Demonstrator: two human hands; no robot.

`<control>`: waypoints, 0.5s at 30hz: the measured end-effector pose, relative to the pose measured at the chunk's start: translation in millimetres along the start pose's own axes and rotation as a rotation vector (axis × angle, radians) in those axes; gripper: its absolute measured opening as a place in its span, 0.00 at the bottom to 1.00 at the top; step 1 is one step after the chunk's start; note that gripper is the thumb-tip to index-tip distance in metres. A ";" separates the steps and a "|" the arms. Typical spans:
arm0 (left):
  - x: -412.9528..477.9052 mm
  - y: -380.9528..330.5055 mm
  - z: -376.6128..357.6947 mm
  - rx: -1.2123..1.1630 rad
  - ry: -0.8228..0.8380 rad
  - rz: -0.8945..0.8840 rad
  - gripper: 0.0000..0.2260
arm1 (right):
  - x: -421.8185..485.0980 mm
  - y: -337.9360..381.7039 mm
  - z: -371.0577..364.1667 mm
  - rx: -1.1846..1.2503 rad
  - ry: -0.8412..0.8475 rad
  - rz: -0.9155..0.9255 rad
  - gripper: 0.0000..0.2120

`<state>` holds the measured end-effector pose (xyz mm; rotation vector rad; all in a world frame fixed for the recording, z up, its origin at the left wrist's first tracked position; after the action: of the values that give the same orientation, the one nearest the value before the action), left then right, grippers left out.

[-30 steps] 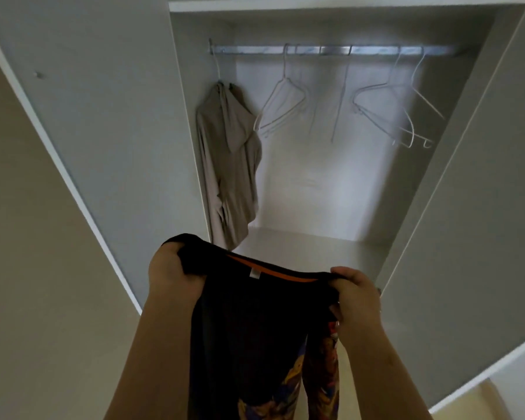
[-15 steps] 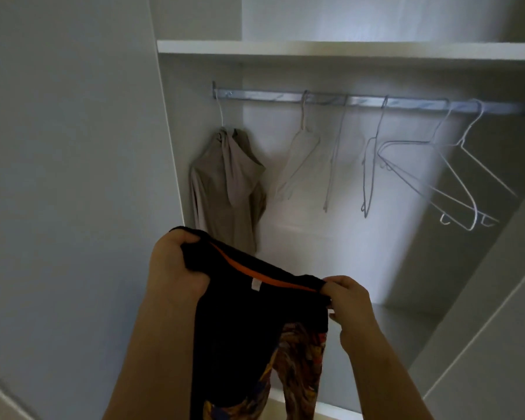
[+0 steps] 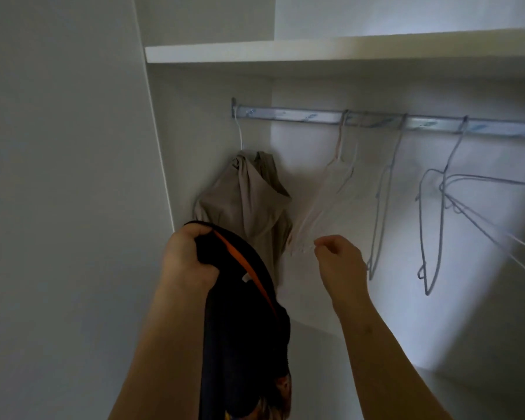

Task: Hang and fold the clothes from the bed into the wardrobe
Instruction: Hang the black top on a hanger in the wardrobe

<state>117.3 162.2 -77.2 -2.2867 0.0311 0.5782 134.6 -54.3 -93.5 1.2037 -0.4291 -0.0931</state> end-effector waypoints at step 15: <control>115.3 -7.3 -58.6 -0.045 0.012 0.042 0.07 | 134.7 -17.3 -51.7 -0.637 0.025 0.071 0.36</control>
<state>245.4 144.4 -84.6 -2.3384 0.0728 0.5930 279.9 -54.7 -87.6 0.5624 -0.3798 -0.1405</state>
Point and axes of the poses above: each hand's wrist, its own x-axis towards the middle knuckle, its own z-axis out of the back of the hand, y = z × x, the point moved 6 cm from there along x, towards the middle knuckle, and after that the axes turned 4 degrees about z, right-handed, at the moved point
